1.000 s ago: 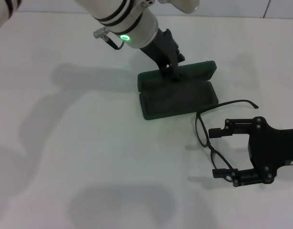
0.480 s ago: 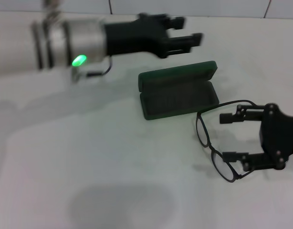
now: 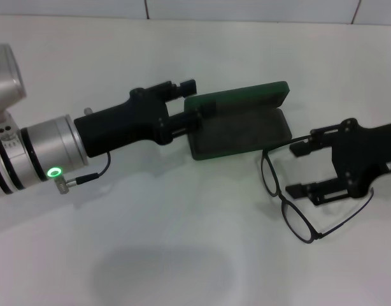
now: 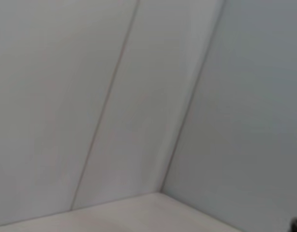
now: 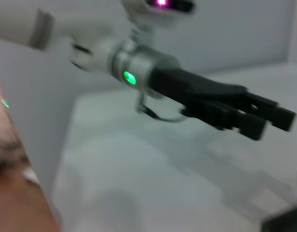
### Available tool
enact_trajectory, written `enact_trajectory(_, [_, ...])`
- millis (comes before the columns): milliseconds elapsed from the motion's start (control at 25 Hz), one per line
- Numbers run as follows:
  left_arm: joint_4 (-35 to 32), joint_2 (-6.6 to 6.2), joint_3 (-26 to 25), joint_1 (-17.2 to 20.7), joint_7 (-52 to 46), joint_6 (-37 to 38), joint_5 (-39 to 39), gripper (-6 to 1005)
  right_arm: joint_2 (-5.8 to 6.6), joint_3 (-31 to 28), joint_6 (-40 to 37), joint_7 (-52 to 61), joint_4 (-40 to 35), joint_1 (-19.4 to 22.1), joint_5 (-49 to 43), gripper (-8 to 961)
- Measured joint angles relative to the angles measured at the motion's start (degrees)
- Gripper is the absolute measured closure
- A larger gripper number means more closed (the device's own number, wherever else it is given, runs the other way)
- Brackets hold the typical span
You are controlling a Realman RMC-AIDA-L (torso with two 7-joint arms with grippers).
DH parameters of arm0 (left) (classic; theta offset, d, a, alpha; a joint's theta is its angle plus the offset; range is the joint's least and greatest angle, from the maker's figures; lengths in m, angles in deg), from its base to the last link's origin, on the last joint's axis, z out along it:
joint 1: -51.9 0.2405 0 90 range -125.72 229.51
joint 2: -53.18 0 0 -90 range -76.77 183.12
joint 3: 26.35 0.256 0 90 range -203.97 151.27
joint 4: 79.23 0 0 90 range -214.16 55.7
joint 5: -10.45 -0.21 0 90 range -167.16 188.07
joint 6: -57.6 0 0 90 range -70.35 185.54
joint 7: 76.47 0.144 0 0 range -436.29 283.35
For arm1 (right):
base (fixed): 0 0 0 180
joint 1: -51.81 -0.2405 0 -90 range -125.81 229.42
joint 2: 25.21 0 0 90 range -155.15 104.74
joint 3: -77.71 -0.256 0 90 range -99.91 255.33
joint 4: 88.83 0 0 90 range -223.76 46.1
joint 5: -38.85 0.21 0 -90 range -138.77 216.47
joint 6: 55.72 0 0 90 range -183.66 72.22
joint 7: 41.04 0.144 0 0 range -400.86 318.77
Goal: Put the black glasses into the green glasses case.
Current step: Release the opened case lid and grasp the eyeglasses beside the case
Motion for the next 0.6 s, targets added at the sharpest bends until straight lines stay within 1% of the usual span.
enact_trajectory(40, [0.50,-0.03,-0.01,-0.16,0.95,0.44,-0.25,353,-0.83,0.29,-0.10,3.63,-3.58,0.00,-3.28,279])
enact_trajectory(80, [1.35,-0.03,0.00,-0.41,2.17,0.81,-0.59,354,-1.05,1.47,-0.27,8.03,-6.39,-0.37,-6.06,279])
enact_trajectory(120, [1.66,-0.03,0.01,-0.52,2.63,0.93,-0.67,354,-0.91,3.88,-0.92,16.41,-10.10,-1.96,-9.35,279])
enact_trajectory(160, [2.28,0.01,0.01,-0.71,3.47,1.16,-0.86,355,-0.91,3.88,-0.92,16.41,-10.10,-1.96,-9.35,280])
enact_trajectory(320, [2.69,0.10,0.05,-0.74,4.10,2.14,-1.75,357,-1.18,6.47,-3.66,29.81,-15.32,-5.42,-17.56,281])
enact_trajectory(360, [2.73,0.05,0.05,-0.82,4.12,2.48,-1.85,357,-1.17,7.81,-4.21,33.28,-16.11,-6.48,-19.66,281])
enact_trajectory(480, [2.97,-0.38,0.13,-1.46,4.01,2.69,-1.90,359,-1.09,11.09,-4.63,39.87,-14.69,-9.76,-24.63,282])
enact_trajectory(600, [3.36,-0.74,0.31,-2.68,3.76,2.72,-1.94,361,-1.40,14.05,-4.49,42.94,-14.70,-10.47,-27.82,283])
